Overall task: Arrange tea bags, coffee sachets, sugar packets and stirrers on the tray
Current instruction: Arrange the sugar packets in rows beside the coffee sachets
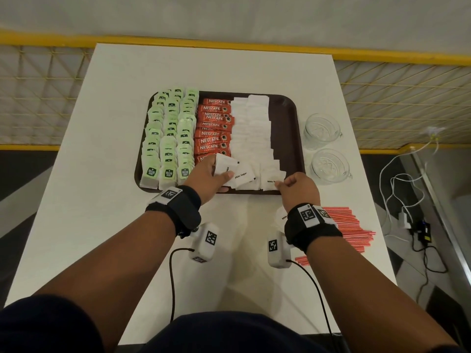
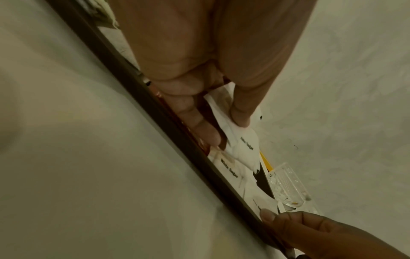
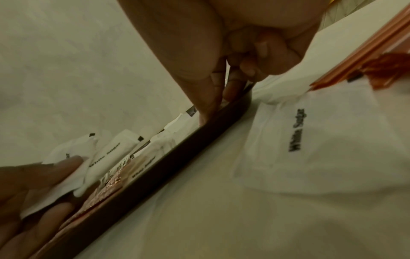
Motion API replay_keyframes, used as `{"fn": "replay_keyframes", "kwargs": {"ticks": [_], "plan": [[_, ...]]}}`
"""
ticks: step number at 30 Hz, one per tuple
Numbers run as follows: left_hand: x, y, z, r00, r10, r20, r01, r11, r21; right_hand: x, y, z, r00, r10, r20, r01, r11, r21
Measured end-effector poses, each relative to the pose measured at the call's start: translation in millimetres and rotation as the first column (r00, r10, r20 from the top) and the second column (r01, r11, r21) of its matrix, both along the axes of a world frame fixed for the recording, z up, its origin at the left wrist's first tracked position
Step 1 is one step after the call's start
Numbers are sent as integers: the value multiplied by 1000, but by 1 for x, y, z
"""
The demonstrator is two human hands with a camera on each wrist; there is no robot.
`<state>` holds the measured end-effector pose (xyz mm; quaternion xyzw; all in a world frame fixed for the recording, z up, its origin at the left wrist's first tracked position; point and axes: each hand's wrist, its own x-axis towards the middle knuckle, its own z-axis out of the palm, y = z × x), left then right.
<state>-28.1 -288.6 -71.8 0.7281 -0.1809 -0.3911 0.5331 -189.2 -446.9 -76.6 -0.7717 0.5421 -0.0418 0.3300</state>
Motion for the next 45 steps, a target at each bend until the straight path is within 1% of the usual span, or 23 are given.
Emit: {"fn": "replay_keyframes", "kwargs": {"ticks": [3,6,8,9,11,12,14,16,20,24,26,28,30,32,33,35,36,38,40,42,45], "plan": [[4,-3,1,999,-45,12,45,999,17,2,0,2,1000,8,-8,-8,1000,-19],[5,-8,3,993,-113,32,112,992,52,6,1,7,999,-2,36,6,995,-98],[5,-11,4,987,-157,43,154,986,63,11,5,13,994,59,93,-46,990,-130],[5,-12,4,982,-181,51,177,982,65,14,8,16,986,112,127,-99,990,-101],[5,-14,4,969,-233,83,227,971,78,21,15,21,965,191,180,-199,980,26],[5,-14,4,961,-256,110,246,965,97,24,17,21,961,210,182,-227,971,80],[5,-15,3,945,-282,168,261,955,141,28,18,18,963,221,155,-239,965,105],[5,-16,3,944,-263,200,234,959,158,31,17,14,969,211,130,-223,971,90],[9,-13,7,971,-134,199,113,987,114,34,19,10,977,196,83,-201,978,59],[13,-8,11,976,-131,171,117,989,93,36,21,8,979,203,36,-204,978,37],[14,-7,12,977,-136,164,119,987,105,37,21,9,979,204,22,-205,978,31],[14,-7,13,971,-157,182,133,982,134,36,19,12,980,193,58,-193,981,-4],[11,-9,14,959,-198,202,169,974,154,34,18,19,970,184,161,-183,983,-17],[8,-12,15,952,-229,204,198,966,163,33,17,26,942,206,265,-222,974,35],[7,-14,16,946,-247,210,213,962,172,33,16,29,929,227,293,-260,963,75],[3,-18,18,932,-283,225,241,951,196,31,13,30,916,272,295,-320,938,130],[2,-20,19,927,-296,230,251,946,205,30,11,29,917,276,287,-325,935,140],[-1,-25,20,920,-310,240,265,943,203,25,7,28,925,227,305,-288,942,170],[-2,-28,20,916,-318,246,278,943,185,18,3,28,927,133,350,-222,948,226],[-1,-31,18,908,-326,262,285,941,184,9,0,26,931,48,363,-154,950,271],[0,-32,12,928,-290,236,250,950,185,-3,-4,19,929,-73,362,-54,943,328]]}}
